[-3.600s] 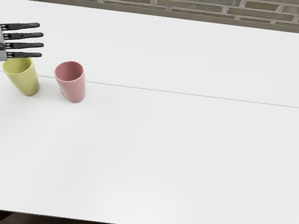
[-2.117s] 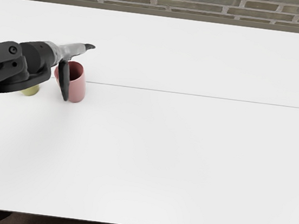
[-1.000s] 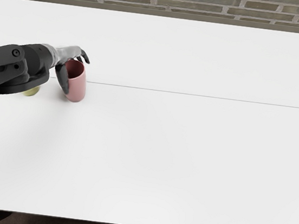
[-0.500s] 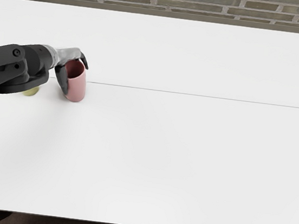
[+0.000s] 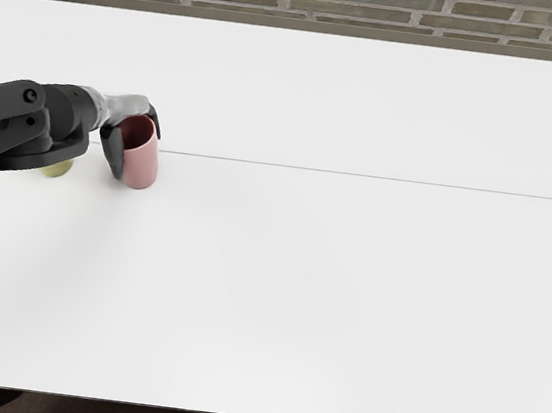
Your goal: Pick up cup and place in cup with left hand
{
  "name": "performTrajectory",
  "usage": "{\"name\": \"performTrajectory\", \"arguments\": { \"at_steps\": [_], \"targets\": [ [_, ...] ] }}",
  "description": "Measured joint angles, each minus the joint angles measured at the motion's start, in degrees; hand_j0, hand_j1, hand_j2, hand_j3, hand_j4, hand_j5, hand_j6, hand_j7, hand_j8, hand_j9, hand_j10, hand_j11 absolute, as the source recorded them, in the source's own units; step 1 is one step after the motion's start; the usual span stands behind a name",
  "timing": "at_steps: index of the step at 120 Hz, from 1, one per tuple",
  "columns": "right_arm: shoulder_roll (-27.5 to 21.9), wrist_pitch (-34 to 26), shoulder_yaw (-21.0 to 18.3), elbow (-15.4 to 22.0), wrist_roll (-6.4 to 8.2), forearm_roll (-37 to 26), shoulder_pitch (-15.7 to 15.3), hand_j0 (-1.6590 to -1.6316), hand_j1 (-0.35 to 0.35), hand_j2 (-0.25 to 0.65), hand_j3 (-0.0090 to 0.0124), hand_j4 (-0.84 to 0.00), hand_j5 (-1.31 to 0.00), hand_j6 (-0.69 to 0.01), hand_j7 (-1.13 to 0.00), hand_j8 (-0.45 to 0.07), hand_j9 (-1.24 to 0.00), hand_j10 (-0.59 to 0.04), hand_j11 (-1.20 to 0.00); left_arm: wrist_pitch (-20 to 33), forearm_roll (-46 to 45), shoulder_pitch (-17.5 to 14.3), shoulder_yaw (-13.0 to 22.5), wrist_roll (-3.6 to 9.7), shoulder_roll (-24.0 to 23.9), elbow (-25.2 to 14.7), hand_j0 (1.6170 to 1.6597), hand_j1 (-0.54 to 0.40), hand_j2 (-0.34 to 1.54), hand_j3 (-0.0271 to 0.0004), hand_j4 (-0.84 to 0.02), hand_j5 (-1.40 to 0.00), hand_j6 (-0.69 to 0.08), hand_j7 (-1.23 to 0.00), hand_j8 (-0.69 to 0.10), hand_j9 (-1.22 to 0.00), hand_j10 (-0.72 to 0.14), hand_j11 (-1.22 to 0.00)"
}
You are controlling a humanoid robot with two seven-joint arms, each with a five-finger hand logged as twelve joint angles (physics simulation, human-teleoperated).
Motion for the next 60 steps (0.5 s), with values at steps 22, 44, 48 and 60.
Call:
{"name": "performTrajectory", "arguments": {
  "at_steps": [22, 44, 48, 60],
  "targets": [
    [0.00, 0.00, 0.00, -0.01, 0.00, -0.01, 0.00, -1.6581, -0.316, -0.006, 0.0000, -0.028, -0.04, -0.028, -0.04, -0.028, -0.04, -0.028, -0.04, -0.32, -1.00, -0.98, 0.08, -0.02, 0.33, -0.03, 1.6544, -0.113, 0.09, 0.0000, -0.396, -0.67, -0.245, -0.68, -0.258, -0.68, -0.475, -0.68],
    [0.00, 0.00, 0.00, -0.01, 0.01, -0.01, 0.01, -1.6581, -0.316, -0.006, 0.0000, -0.028, -0.04, -0.028, -0.04, -0.028, -0.04, -0.028, -0.04, -2.66, -2.70, -3.81, -0.31, -0.02, 0.70, 0.00, 1.6541, -0.110, 0.06, 0.0000, -0.387, -0.69, -0.239, -0.70, -0.253, -0.69, -0.470, -0.69],
    [0.00, 0.00, 0.00, -0.02, 0.01, -0.01, 0.01, -1.6581, -0.316, -0.006, 0.0000, -0.028, -0.04, -0.028, -0.04, -0.028, -0.04, -0.028, -0.04, -3.24, -2.99, -4.30, -0.34, -0.02, 0.78, 0.01, 1.6541, -0.106, 0.05, 0.0000, -0.386, -0.70, -0.241, -0.70, -0.254, -0.69, -0.473, -0.70],
    [0.00, 0.00, 0.00, -0.02, 0.00, -0.01, 0.00, -1.6581, -0.316, -0.006, 0.0000, -0.028, -0.04, -0.028, -0.04, -0.028, -0.04, -0.028, -0.04, -4.78, -3.44, -6.09, -0.43, -0.02, 1.63, 0.38, 1.6537, -0.090, 0.03, 0.0000, -0.392, -0.70, -0.245, -0.70, -0.265, -0.70, -0.480, -0.70]
  ]
}}
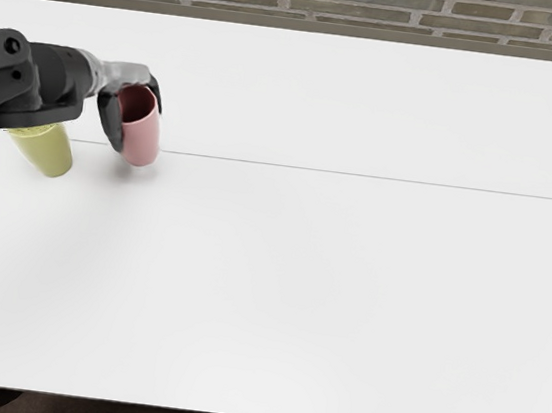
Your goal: Pick up cup and place in cup with left hand
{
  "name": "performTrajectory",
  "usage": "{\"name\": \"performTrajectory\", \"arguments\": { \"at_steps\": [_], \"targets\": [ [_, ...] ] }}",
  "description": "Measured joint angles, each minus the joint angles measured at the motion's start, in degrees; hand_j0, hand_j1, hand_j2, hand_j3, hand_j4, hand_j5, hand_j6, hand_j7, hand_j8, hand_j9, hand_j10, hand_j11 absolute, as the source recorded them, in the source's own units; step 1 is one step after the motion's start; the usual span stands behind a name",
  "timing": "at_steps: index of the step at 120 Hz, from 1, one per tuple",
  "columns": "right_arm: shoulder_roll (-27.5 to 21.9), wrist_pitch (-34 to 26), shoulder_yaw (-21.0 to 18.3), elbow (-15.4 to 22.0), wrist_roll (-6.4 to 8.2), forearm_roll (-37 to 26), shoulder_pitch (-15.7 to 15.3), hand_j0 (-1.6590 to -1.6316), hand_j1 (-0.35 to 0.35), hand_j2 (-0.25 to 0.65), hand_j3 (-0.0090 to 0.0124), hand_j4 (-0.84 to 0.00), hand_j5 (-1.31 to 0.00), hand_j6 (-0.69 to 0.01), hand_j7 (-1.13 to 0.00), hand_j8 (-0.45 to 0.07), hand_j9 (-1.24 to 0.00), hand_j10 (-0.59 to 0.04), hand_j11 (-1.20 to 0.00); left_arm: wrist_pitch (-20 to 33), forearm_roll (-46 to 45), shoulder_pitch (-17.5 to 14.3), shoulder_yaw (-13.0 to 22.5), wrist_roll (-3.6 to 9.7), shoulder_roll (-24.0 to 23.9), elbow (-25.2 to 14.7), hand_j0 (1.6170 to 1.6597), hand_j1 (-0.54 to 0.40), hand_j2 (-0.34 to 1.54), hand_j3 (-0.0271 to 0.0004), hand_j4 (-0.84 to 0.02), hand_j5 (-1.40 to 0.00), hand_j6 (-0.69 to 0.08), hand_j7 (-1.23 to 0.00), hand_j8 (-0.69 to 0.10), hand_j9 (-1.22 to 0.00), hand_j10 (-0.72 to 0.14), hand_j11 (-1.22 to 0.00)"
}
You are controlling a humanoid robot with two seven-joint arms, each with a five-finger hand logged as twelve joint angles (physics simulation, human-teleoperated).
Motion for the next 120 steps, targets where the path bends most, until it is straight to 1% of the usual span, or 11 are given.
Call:
{"name": "performTrajectory", "arguments": {
  "at_steps": [16, 26, 31, 44, 55, 59, 65, 82, 91, 106, 120],
  "targets": [
    [0.00, 0.00, 0.00, 0.01, 0.00, 0.00, 0.00, -1.6581, -0.316, -0.006, 0.0000, -0.028, -0.04, -0.028, -0.04, -0.028, -0.04, -0.028, -0.04, -1.79, -0.13, -1.89, -0.04, -0.01, 1.79, 0.26, 1.6538, -0.074, 0.00, 0.0000, -0.408, -0.70, -0.263, -0.70, -0.281, -0.70, -0.492, -0.70],
    [0.00, 0.00, 0.00, 0.02, 0.00, 0.00, 0.00, -1.6581, -0.316, -0.006, 0.0000, -0.028, -0.04, -0.028, -0.04, -0.028, -0.04, -0.027, -0.04, -2.53, -0.85, -3.22, -0.03, 0.00, 3.74, 0.32, 1.6537, -0.083, 0.00, 0.0000, -0.384, -0.72, -0.254, -0.70, -0.280, -0.70, -0.486, -0.70],
    [0.00, 0.00, 0.00, 0.02, 0.00, 0.00, 0.00, -1.6581, -0.316, -0.006, 0.0000, -0.028, -0.04, -0.028, -0.04, -0.028, -0.04, -0.027, -0.04, -3.05, -1.66, -4.00, -0.04, 0.01, 4.57, 0.37, 1.6538, -0.108, 0.02, 0.0000, -0.378, -0.72, -0.245, -0.70, -0.273, -0.69, -0.474, -0.70],
    [0.00, 0.00, 0.00, 0.03, 0.00, -0.01, 0.01, -1.6581, -0.316, -0.006, 0.0000, -0.027, -0.04, -0.027, -0.04, -0.027, -0.04, -0.027, -0.04, -3.90, -2.97, -4.38, -0.01, 0.00, 4.79, 0.50, 1.6551, -0.163, 0.08, 0.0000, -0.360, -0.70, -0.217, -0.70, -0.249, -0.69, -0.444, -0.69],
    [0.00, 0.00, 0.00, 0.02, 0.00, -0.01, 0.01, -1.6581, -0.316, -0.006, 0.0000, -0.027, -0.04, -0.027, -0.04, -0.027, -0.04, -0.027, -0.04, -5.24, -3.51, -5.31, 0.01, 0.01, 4.79, 1.31, 1.6560, -0.207, 0.17, 0.0000, -0.345, -0.68, -0.198, -0.69, -0.218, -0.68, -0.417, -0.69],
    [0.00, 0.00, 0.00, 0.03, 0.00, -0.01, 0.00, -1.6581, -0.316, -0.006, 0.0000, -0.027, -0.04, -0.027, -0.04, -0.027, -0.04, -0.027, -0.04, -6.09, -3.58, -5.61, 0.00, 0.01, 4.79, 1.70, 1.6566, -0.197, 0.18, 0.0000, -0.343, -0.67, -0.183, -0.69, -0.207, -0.68, -0.404, -0.69],
    [0.00, 0.00, 0.00, 0.02, 0.01, -0.01, 0.00, -1.6581, -0.316, -0.006, 0.0000, -0.027, -0.04, -0.027, -0.04, -0.027, -0.04, -0.027, -0.04, -7.09, -3.72, -5.92, 0.01, 0.01, 4.94, 2.14, 1.6560, -0.179, 0.17, 0.0000, -0.344, -0.68, -0.191, -0.69, -0.212, -0.68, -0.412, -0.69],
    [0.00, 0.01, 0.00, 0.01, 0.00, 0.00, 0.00, -1.6581, -0.316, -0.006, 0.0000, -0.027, -0.04, -0.027, -0.04, -0.027, -0.04, -0.027, -0.04, -9.00, -3.85, -6.78, 0.00, 0.01, 6.90, 2.72, 1.6556, -0.188, 0.19, 0.0000, -0.342, -0.69, -0.193, -0.70, -0.220, -0.69, -0.420, -0.70],
    [0.00, 0.00, 0.00, 0.02, 0.00, 0.00, -0.01, -1.6581, -0.316, -0.006, 0.0000, -0.028, -0.04, -0.027, -0.04, -0.027, -0.04, -0.027, -0.04, -9.38, -3.92, -6.90, -0.02, 0.01, 7.45, 2.81, 1.6553, -0.184, 0.18, 0.0000, -0.349, -0.70, -0.197, -0.70, -0.211, -0.70, -0.418, -0.70],
    [0.00, 0.00, 0.00, 0.01, 0.00, 0.00, 0.00, -1.6581, -0.316, -0.006, 0.0000, -0.028, -0.04, -0.027, -0.04, -0.027, -0.04, -0.027, -0.04, -9.71, -3.99, -7.72, -0.04, 0.01, 8.75, 3.06, 1.6553, -0.190, 0.19, 0.0000, -0.331, -0.71, -0.186, -0.71, -0.212, -0.70, -0.417, -0.70],
    [0.00, 0.01, 0.00, 0.00, 0.00, 0.00, 0.00, -1.6581, -0.316, -0.006, 0.0000, -0.028, -0.04, -0.028, -0.04, -0.027, -0.04, -0.027, -0.04, -9.80, -4.00, -7.86, -0.05, 0.01, 9.07, 3.47, 1.6551, -0.184, 0.18, 0.0000, -0.343, -0.70, -0.193, -0.71, -0.211, -0.70, -0.419, -0.70]
  ]
}}
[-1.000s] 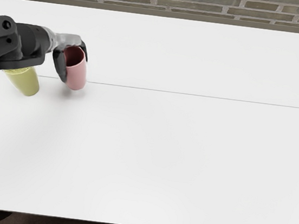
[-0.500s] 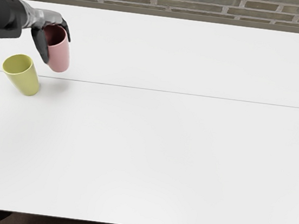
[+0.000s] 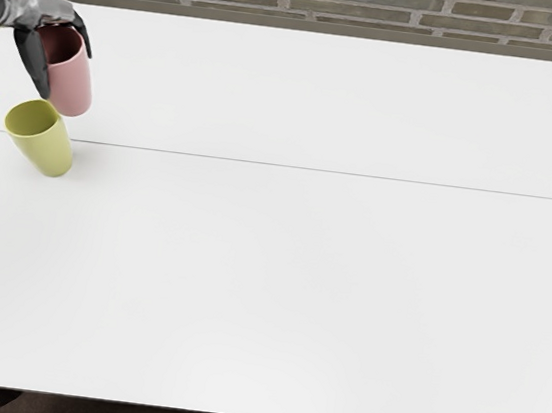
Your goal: Pick up cup and place in cup with left hand
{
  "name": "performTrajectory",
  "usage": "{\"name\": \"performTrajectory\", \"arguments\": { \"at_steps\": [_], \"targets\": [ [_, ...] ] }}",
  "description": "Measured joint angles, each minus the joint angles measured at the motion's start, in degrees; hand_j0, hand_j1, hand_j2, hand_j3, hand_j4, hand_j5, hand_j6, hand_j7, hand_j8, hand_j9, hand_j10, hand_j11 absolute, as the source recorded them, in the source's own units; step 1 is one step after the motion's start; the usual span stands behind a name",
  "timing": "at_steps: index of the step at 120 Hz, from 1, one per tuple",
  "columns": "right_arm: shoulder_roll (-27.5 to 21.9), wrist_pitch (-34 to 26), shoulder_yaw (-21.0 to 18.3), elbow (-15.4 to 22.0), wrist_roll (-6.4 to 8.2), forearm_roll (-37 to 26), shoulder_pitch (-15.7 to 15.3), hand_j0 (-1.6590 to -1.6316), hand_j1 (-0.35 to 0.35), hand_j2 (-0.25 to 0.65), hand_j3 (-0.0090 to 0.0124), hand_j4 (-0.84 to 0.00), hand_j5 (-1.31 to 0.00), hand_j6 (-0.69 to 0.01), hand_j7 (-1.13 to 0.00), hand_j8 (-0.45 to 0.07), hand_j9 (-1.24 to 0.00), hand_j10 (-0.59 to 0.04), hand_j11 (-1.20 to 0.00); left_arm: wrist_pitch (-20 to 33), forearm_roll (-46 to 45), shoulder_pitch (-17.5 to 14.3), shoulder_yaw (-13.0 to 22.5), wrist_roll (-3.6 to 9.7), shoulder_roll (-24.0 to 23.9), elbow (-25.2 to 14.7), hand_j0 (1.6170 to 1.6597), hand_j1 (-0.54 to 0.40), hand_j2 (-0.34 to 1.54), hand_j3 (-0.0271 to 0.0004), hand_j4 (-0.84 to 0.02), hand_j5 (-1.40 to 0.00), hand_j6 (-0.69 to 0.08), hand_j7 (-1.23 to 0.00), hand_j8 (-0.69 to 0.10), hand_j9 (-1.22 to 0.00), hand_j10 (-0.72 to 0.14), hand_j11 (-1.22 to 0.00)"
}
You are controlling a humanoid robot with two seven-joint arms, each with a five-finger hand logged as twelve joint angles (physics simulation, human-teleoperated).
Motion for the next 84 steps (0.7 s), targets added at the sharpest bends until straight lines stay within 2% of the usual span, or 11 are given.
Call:
{"name": "performTrajectory", "arguments": {
  "at_steps": [14, 33, 44, 84],
  "targets": [
    [0.00, 0.00, 0.00, 0.01, 0.01, 0.00, -0.01, -1.6581, -0.316, -0.006, 0.0000, -0.027, -0.04, -0.027, -0.04, -0.027, -0.04, -0.027, -0.04, -0.11, 0.03, 0.07, 0.03, 0.00, 1.22, 0.40, 1.6558, -0.178, 0.18, 0.0000, -0.331, -0.70, -0.186, -0.70, -0.191, -0.69, -0.407, -0.69],
    [0.00, -0.01, 0.00, 0.01, 0.00, 0.00, -0.01, -1.6581, -0.316, -0.006, 0.0000, -0.027, -0.04, -0.027, -0.04, -0.027, -0.04, -0.027, -0.04, -0.30, -0.01, 0.62, 0.06, 0.04, 3.02, 0.54, 1.6533, -0.195, 0.16, 0.0000, -0.303, -0.73, -0.157, -0.72, -0.186, -0.71, -0.409, -0.70],
    [0.00, -0.01, 0.00, -0.01, 0.01, 0.00, -0.01, -1.6581, -0.316, -0.006, 0.0000, -0.027, -0.04, -0.027, -0.04, -0.027, -0.04, -0.027, -0.04, -0.31, -0.07, 0.79, 0.09, 0.03, 3.47, 0.56, 1.6528, -0.181, 0.14, 0.0000, -0.318, -0.73, -0.187, -0.73, -0.190, -0.71, -0.425, -0.71],
    [0.00, 0.00, 0.00, 0.01, 0.01, 0.00, 0.00, -1.6581, -0.316, -0.006, 0.0000, -0.028, -0.04, -0.027, -0.04, -0.027, -0.04, -0.027, -0.04, -0.62, 0.04, 1.07, 0.26, 0.00, 4.02, 1.30, 1.6526, -0.172, 0.12, 0.0000, -0.343, -0.71, -0.206, -0.71, -0.208, -0.70, -0.442, -0.70]
  ]
}}
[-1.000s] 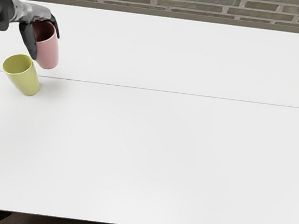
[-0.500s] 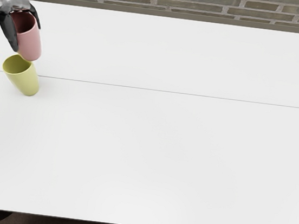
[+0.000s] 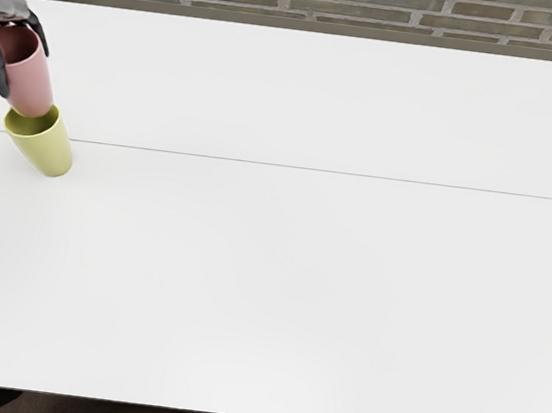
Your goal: Pick up cup and place in cup with left hand
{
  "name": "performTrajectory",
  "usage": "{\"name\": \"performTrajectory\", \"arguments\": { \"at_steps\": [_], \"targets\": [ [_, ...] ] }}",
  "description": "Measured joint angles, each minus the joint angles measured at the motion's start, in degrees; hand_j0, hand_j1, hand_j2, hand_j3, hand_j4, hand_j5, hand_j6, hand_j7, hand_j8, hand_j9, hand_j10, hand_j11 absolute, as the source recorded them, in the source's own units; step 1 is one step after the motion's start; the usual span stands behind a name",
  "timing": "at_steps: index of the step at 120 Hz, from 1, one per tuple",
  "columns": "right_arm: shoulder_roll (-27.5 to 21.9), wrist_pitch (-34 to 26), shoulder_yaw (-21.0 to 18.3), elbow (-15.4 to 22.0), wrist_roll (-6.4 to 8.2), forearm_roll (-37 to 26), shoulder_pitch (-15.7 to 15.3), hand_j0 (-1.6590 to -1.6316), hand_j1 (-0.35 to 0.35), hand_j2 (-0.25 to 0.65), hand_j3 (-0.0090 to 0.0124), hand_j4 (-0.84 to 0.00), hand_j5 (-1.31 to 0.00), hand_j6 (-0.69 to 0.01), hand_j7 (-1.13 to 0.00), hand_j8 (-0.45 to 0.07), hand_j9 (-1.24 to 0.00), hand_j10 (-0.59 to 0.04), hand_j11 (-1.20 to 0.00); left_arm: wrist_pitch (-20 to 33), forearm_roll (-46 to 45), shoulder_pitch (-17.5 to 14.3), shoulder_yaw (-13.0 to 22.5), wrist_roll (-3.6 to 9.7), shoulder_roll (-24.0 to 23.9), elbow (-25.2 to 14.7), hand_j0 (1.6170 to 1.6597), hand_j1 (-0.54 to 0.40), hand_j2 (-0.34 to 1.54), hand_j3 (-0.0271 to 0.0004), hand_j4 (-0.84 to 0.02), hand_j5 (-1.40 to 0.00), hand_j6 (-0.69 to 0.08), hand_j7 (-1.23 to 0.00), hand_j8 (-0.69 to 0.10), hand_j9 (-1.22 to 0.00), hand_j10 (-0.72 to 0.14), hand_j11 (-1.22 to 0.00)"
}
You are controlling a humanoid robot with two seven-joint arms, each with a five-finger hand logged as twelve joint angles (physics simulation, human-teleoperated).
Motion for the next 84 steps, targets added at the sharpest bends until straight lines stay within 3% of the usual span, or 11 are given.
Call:
{"name": "performTrajectory", "arguments": {
  "at_steps": [25, 55, 77, 84],
  "targets": [
    [0.00, 0.00, 0.00, -0.02, 0.00, 0.00, 0.00, -1.6581, -0.316, -0.006, 0.0000, -0.028, -0.04, -0.027, -0.04, -0.027, -0.04, -0.027, -0.04, -3.37, -4.06, -0.89, -0.19, 0.01, 1.15, 0.26, 1.6523, -0.156, 0.09, 0.0000, -0.348, -0.70, -0.198, -0.71, -0.184, -0.70, -0.454, -0.70],
    [0.00, 0.00, 0.00, -0.01, 0.00, 0.00, 0.00, -1.6581, -0.316, -0.006, 0.0000, -0.028, -0.04, -0.028, -0.04, -0.028, -0.04, -0.028, -0.04, -4.22, -4.79, -0.71, -0.10, -0.01, 1.19, 0.33, 1.6525, -0.159, 0.09, 0.0000, -0.361, -0.70, -0.219, -0.71, -0.230, -0.69, -0.502, -0.70],
    [0.00, 0.00, 0.00, -0.01, 0.00, 0.01, 0.00, -1.6581, -0.316, -0.006, 0.0000, -0.028, -0.04, -0.028, -0.04, -0.028, -0.04, -0.028, -0.04, -4.38, -4.90, -0.54, 0.09, 0.03, 1.19, 0.52, 1.6523, -0.203, 0.13, 0.0000, -0.344, -0.70, -0.197, -0.71, -0.177, -0.69, -0.459, -0.71],
    [0.00, 0.00, 0.00, -0.01, -0.01, 0.01, 0.00, -1.6581, -0.316, -0.006, 0.0000, -0.028, -0.04, -0.028, -0.04, -0.028, -0.04, -0.028, -0.04, -4.33, -4.96, -0.44, 0.13, 0.04, 1.19, 0.57, 1.6514, -0.204, 0.18, 0.0000, -0.351, -0.70, -0.188, -0.71, -0.194, -0.70, -0.458, -0.71]
  ]
}}
